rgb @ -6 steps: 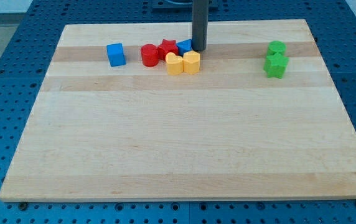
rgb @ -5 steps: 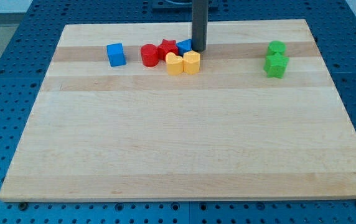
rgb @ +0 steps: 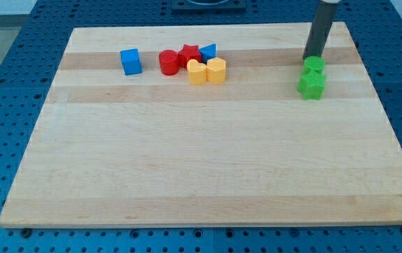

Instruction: Push the green star into the yellow heart

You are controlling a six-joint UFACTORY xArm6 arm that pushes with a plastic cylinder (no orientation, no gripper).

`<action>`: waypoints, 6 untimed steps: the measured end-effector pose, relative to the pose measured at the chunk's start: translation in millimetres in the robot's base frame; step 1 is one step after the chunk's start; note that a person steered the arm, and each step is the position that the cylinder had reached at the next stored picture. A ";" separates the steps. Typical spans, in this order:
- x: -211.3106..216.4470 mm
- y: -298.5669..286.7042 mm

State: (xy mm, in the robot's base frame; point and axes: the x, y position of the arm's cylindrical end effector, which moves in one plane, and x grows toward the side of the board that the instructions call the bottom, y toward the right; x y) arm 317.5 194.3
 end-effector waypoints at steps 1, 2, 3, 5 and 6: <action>8.5 -1.2; 16.5 17.3; 42.9 37.6; 86.1 13.3; 110.2 -8.4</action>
State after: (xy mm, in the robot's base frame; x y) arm 427.7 186.0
